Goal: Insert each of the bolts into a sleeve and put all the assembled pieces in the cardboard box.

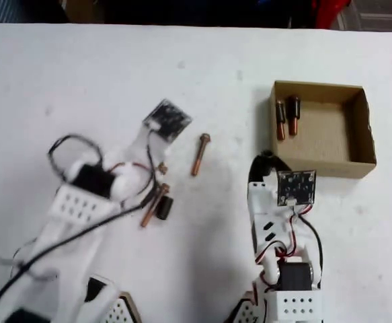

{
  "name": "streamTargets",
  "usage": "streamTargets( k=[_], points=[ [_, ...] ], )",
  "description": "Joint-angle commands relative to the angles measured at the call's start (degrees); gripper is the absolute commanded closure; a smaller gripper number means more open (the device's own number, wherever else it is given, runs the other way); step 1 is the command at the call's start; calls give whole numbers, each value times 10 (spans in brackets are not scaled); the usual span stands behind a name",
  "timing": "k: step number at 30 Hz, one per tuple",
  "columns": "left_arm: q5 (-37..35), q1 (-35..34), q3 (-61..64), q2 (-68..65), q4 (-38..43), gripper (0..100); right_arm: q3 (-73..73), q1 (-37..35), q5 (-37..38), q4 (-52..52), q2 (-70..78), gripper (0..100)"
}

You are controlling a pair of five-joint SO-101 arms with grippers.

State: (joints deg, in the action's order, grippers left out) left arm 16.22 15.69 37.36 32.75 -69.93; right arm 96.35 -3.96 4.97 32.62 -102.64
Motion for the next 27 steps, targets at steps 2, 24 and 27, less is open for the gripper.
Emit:
streamTargets(
  k=[2, 24, 27],
  points=[
    [-7, 24, -114, -130, 13, 972, 4, 34, -5, -13, -6, 981],
    [-105, 52, -571, -631, -25, 823, 4, 47, -6, 4, -5, 981],
    [-148, 52, -641, -684, -49, 823, 4, 47, -6, 5, -5, 981]
  ],
)
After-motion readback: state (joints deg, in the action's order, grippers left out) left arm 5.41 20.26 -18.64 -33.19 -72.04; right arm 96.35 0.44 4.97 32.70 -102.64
